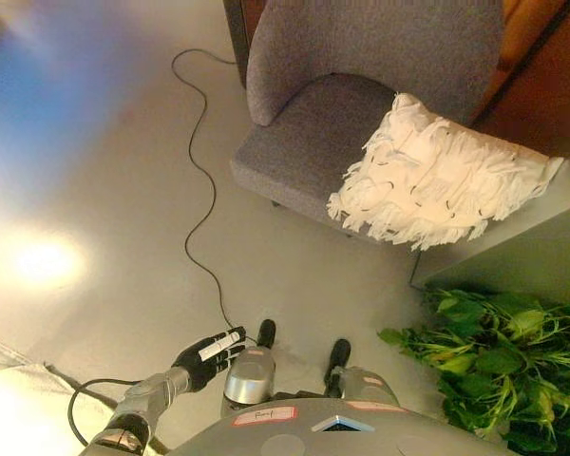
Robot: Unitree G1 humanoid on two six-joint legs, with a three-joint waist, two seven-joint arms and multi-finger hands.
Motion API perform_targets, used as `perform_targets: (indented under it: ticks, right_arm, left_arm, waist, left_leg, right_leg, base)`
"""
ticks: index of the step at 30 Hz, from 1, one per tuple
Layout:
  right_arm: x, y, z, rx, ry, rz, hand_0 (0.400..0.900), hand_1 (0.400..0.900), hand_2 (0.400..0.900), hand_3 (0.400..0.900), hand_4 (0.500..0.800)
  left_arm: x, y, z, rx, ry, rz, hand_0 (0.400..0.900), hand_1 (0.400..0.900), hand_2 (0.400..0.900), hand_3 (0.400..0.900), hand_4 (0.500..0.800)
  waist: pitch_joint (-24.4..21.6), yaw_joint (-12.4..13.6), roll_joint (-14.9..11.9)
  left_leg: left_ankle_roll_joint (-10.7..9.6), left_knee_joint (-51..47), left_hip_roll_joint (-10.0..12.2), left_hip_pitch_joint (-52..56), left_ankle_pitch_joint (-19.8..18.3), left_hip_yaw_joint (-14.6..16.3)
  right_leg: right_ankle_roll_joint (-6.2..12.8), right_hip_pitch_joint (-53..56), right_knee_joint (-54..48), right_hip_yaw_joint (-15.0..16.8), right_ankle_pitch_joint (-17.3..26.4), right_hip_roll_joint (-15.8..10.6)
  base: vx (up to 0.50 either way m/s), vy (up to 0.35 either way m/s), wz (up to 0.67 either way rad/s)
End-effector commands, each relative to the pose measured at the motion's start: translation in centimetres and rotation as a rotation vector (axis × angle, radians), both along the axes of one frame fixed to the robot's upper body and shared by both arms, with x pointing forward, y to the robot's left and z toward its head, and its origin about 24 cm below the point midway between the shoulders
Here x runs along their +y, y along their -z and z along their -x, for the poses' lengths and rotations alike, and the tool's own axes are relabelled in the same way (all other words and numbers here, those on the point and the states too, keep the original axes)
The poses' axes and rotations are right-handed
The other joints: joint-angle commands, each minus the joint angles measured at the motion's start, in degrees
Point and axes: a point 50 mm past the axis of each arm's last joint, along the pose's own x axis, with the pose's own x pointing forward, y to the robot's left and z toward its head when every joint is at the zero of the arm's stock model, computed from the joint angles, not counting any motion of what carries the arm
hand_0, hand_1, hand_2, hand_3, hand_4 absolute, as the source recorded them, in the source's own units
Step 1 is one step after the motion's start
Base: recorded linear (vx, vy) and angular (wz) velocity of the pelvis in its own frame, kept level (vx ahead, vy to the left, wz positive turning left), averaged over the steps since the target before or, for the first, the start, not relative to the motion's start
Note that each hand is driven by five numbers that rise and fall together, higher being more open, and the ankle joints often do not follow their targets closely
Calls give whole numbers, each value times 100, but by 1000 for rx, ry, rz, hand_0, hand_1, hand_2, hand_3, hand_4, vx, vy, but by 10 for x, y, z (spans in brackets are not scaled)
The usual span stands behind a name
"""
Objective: Pick up the pillow and put it on the sofa.
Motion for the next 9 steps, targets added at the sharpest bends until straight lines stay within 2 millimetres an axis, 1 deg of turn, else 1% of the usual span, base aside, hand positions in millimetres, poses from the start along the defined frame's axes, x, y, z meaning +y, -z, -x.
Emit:
perform_targets:
  ticks: [1, 3, 4, 6, 8, 9]
  right_arm:
    - [-26, 43, 26, 31, 5, -65, 900, 900, 900, 900, 800]
    - [-23, 95, 31, 88, -43, -152, 900, 900, 900, 900, 800]
    - [-20, 115, 34, 102, -50, -190, 900, 900, 900, 900, 800]
    - [4, 201, 53, 229, -106, -261, 900, 900, 900, 900, 800]
    - [30, 264, 78, 340, -149, -333, 900, 900, 900, 900, 800]
    - [37, 279, 87, 382, -159, -356, 900, 900, 900, 900, 800]
  left_arm:
    - [-3, 7, 13, 61, 54, -27, 900, 900, 900, 900, 800]
    - [0, 7, 10, 66, 42, -51, 900, 900, 900, 900, 800]
    - [1, 7, 8, 70, 37, -55, 900, 900, 900, 900, 800]
    - [0, 7, 2, 71, 13, -58, 900, 900, 900, 900, 800]
    - [-1, 7, -4, 68, 10, -68, 900, 900, 900, 900, 800]
    - [-2, 7, -6, 66, 3, -73, 900, 900, 900, 900, 800]
  waist:
    - [-262, -248, -373]
    - [-297, -363, -409]
    - [-305, -399, -421]
    - [-328, -564, -426]
    - [-351, -658, -445]
    - [-362, -681, -455]
  left_leg:
    - [-349, 52, 139, 277, -603, 179]
    - [-313, 29, 132, 371, -674, 230]
    - [-302, 26, 134, 400, -691, 253]
    - [-246, 10, 125, 507, -747, 325]
    - [-195, 2, 107, 603, -805, 372]
    - [-179, 8, 95, 633, -822, 388]
  right_leg:
    - [392, 503, -185, 80, -608, -311]
    - [403, 531, -180, 133, -619, -291]
    - [405, 541, -173, 155, -623, -283]
    - [413, 585, -169, 246, -619, -245]
    - [426, 646, -196, 306, -606, -215]
    - [432, 670, -205, 323, -598, -208]
  base:
    - [-14, 10, -12]
    - [-15, 4, -14]
    - [-27, 9, -18]
    - [-36, 10, -16]
    - [-26, 5, -10]
    - [-11, 3, -4]
